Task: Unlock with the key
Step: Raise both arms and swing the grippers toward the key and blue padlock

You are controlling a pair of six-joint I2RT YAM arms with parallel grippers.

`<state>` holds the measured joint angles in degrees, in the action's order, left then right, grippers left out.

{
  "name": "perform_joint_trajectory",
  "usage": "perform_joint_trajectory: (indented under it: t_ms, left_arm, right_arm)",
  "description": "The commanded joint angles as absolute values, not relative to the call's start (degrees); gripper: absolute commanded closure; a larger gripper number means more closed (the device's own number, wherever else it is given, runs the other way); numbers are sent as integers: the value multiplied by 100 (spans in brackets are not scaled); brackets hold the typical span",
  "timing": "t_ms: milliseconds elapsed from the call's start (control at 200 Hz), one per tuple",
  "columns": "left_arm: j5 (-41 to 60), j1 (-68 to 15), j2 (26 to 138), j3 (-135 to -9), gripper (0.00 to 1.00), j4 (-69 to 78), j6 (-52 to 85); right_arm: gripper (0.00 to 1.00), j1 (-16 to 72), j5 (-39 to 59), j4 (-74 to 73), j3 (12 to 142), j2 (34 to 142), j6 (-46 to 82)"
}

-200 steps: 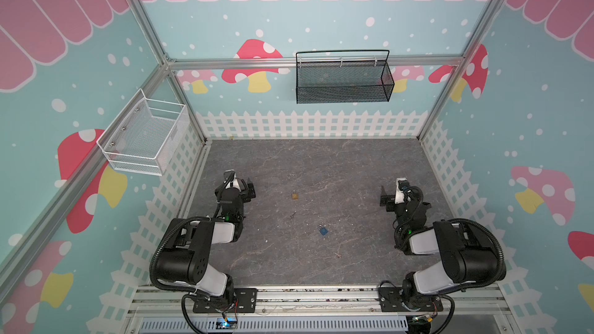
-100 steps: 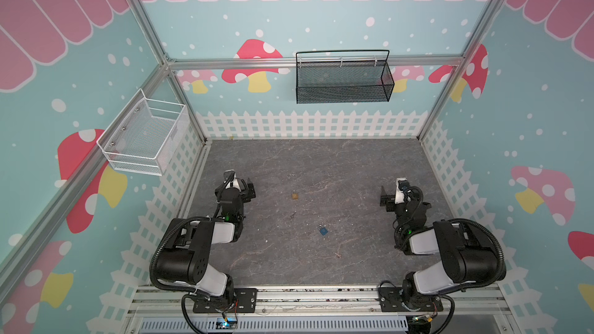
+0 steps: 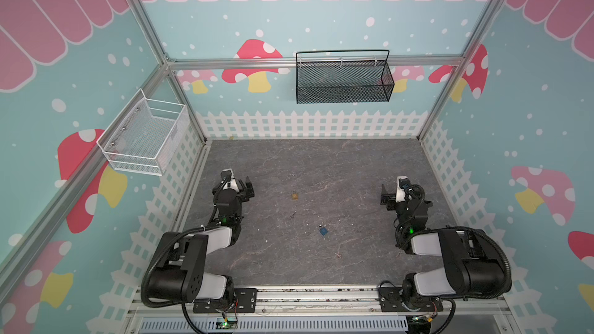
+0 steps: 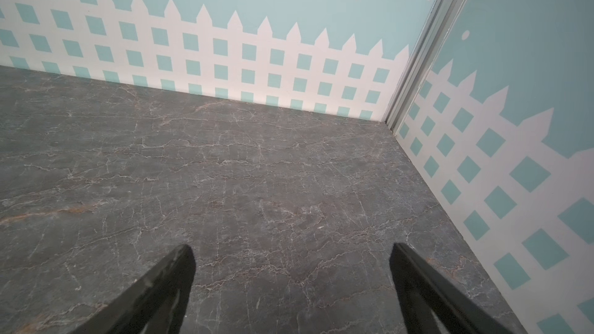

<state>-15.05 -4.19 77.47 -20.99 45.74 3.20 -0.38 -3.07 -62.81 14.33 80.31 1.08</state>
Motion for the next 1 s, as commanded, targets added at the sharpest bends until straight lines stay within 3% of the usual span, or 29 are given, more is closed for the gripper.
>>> perform_joint_trajectory:
  t_ms: [0,230,330,470,600,805,996]
  left_arm:
    - [-1197,-413,7106,-2135,0,3719,343]
    - [-1585,-360,6086,-2679,0,1864,2105]
    - [-1659,-343,5845,-2664,0,1695,2729]
    - [-1333,-166,5554,-2392,0,1970,3476]
    - [-1160,-138,5450,-2764,0,911,3709]
    - [-515,-172,5061,-2575,0,593,3994]
    - [-411,-741,4851,-2625,0,35,4057]
  right_arm:
    - [2,-29,-508,-5186,1861,7629,382]
    - [2,-35,-327,-4092,2221,6794,1531]
    - [2,-38,-951,-2842,2541,6374,2880]
    - [2,-48,-931,-3148,1997,5820,3504]
    - [2,-52,-696,-2508,2006,5516,3681]
    - [2,-31,462,-1828,2431,5644,3292]
    - [2,174,980,-1071,2943,5970,3055]
